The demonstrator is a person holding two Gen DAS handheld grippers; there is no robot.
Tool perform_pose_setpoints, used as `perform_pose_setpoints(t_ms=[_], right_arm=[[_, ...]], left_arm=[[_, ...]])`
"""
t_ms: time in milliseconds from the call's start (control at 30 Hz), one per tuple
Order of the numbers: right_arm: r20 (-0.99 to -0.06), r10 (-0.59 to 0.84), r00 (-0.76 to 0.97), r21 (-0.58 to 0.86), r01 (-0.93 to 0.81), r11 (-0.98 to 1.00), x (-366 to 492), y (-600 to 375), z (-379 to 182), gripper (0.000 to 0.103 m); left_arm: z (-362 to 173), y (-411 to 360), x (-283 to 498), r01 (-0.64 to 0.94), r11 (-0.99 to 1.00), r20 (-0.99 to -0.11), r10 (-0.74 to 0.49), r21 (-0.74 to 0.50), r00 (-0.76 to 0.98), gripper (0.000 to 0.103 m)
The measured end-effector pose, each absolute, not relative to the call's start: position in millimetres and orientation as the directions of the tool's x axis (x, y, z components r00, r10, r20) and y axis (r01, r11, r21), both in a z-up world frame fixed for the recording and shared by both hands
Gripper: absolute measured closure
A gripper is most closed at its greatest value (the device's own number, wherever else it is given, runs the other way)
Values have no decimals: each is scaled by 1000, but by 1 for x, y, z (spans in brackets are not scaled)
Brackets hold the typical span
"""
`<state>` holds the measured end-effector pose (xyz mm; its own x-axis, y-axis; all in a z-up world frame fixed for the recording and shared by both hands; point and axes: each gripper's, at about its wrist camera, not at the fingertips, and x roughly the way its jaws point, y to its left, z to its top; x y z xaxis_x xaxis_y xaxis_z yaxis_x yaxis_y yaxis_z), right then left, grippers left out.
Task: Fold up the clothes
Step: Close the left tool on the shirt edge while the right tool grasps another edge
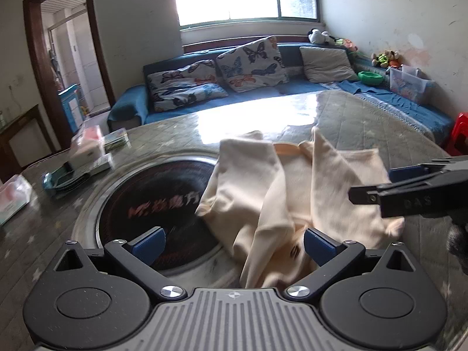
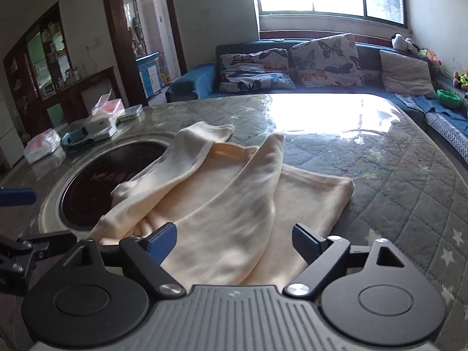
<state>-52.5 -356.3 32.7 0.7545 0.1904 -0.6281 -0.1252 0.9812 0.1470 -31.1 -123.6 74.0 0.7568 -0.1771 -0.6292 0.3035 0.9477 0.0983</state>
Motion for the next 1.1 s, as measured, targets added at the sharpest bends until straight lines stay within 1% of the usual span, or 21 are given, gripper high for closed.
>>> perform_pose_setpoints(t_ms=[33, 100, 167, 200, 300, 367, 500, 567, 633, 700, 733, 767, 800, 833, 867, 900, 933, 967, 1100], right_arm=[[-628, 189, 754, 152, -120, 981, -46, -359, 33, 19], [-633, 188, 751, 159, -112, 981, -29, -364, 33, 23], [-640, 193, 743, 171, -108, 979, -12, -368, 31, 31], [-644, 197, 739, 178, -106, 978, -3, -370, 30, 33], [-656, 193, 730, 182, -95, 979, 20, -374, 26, 39], [-661, 189, 727, 179, -91, 980, 33, -375, 22, 48], [-676, 201, 708, 191, -95, 977, 53, -375, 15, 57], [-685, 204, 700, 187, -103, 977, 60, -374, 11, 64], [-691, 202, 694, 179, -106, 978, 63, -373, 8, 69], [-691, 200, 694, 174, -109, 979, 65, -372, 6, 75], [-687, 203, 697, 174, -112, 978, 64, -372, 5, 80], [-683, 205, 701, 178, -113, 978, 63, -373, 6, 87], [-680, 208, 703, 182, -113, 977, 62, -374, 6, 89], [-675, 206, 708, 184, -108, 977, 60, -376, 8, 92], [-667, 199, 718, 186, -98, 978, 56, -379, 11, 94], [-661, 195, 725, 187, -92, 978, 54, -381, 13, 95], [-654, 191, 732, 189, -86, 978, 50, -384, 16, 96], [-641, 185, 745, 194, -77, 978, 44, -388, 21, 98], [-598, 165, 784, 213, -43, 976, 21, -406, 37, 100]], left_arm=[[74, -127, -26, 311, 945, -630, -182, 100, 755, 6], [73, -134, -16, 326, 939, -628, -190, 107, 754, 12], [71, -140, -6, 344, 933, -624, -205, 108, 754, 15], [70, -144, -2, 352, 930, -625, -212, 108, 751, 17], [66, -154, 13, 374, 920, -627, -222, 120, 746, 19], [63, -159, 24, 383, 915, -631, -223, 127, 743, 21], [54, -167, 47, 413, 904, -652, -247, 111, 716, 24], [50, -172, 55, 432, 894, -656, -256, 118, 710, 24], [47, -177, 59, 456, 881, -655, -271, 127, 705, 25], [42, -179, 63, 470, 873, -663, -277, 128, 695, 33], [39, -179, 65, 468, 875, -670, -273, 125, 690, 37], [36, -178, 68, 466, 876, -678, -269, 123, 684, 48], [34, -177, 70, 464, 878, -685, -265, 120, 679, 61], [31, -176, 72, 462, 879, -692, -261, 117, 673, 68], [28, -176, 75, 460, 881, -699, -257, 115, 667, 80], [27, -172, 76, 452, 886, -701, -255, 107, 666, 86], [28, -168, 76, 440, 893, -699, -256, 93, 668, 88], [28, -163, 76, 427, 901, -696, -257, 79, 670, 93], [37, -142, 72, 377, 926, -670, -258, 35, 696, 98]])
